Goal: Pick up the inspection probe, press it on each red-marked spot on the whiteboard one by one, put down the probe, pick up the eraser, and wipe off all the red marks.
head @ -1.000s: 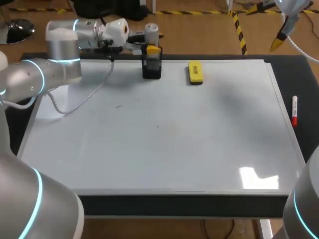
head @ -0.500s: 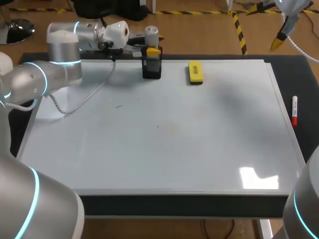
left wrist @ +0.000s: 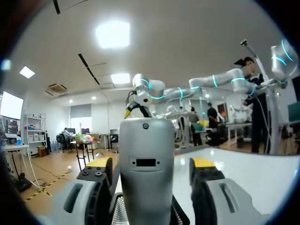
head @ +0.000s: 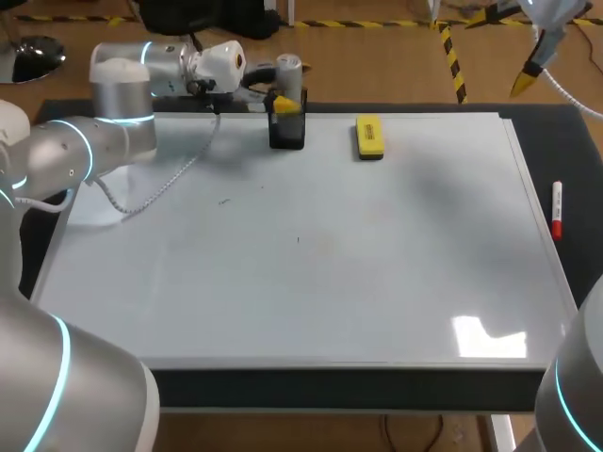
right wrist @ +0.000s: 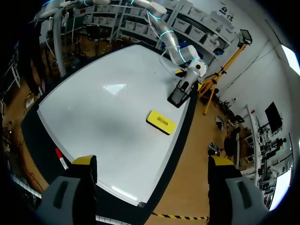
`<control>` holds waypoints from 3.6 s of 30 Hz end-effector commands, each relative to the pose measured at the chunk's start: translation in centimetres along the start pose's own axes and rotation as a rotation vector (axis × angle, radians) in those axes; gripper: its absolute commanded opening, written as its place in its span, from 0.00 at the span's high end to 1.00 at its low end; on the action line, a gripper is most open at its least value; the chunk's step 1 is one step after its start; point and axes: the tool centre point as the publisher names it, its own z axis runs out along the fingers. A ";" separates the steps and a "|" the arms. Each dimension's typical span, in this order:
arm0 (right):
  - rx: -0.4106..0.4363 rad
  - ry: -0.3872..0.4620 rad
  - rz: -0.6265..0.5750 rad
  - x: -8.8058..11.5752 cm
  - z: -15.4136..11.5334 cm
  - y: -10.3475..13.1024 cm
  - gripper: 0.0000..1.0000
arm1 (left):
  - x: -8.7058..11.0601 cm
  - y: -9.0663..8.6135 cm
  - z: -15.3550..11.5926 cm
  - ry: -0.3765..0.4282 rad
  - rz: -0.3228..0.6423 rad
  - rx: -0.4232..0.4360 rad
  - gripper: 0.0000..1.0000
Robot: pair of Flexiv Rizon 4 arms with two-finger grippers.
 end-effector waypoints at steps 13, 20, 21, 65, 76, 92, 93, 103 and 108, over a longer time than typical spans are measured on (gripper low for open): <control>0.002 0.005 -0.002 -0.1 -0.1 0.0 0.00 | 0.6 -2.7 -0.6 -0.039 0.019 -0.032 0.00; 0.002 0.005 -0.002 -0.1 -0.1 0.0 0.00 | 1.6 -4.8 -1.7 -0.116 0.031 -0.068 0.00; 0.002 0.005 -0.002 -0.1 -0.1 0.0 0.00 | 1.7 -5.0 -1.9 -0.133 0.030 -0.074 0.00; 0.002 0.005 -0.002 -0.1 -0.1 0.0 0.00 | 13.5 -11.7 -8.1 -0.865 0.047 -0.462 0.00; 0.002 0.005 -0.002 -0.1 -0.1 0.0 0.00 | 13.6 -10.8 -8.0 -0.866 0.036 -0.447 0.00; 0.002 0.005 -0.002 -0.1 -0.1 0.0 0.00 | 13.4 -10.6 -8.0 -0.824 0.024 -0.425 0.00; 0.002 0.005 -0.002 -0.1 -0.1 0.0 0.00 | 13.4 -10.6 -8.0 -0.824 0.024 -0.425 0.00; 0.002 0.005 -0.002 -0.1 -0.1 0.0 0.00 | 13.4 -10.6 -8.0 -0.824 0.024 -0.425 0.00; 0.002 0.005 -0.002 -0.1 -0.1 0.0 0.00 | 13.4 -10.6 -8.0 -0.824 0.024 -0.425 0.00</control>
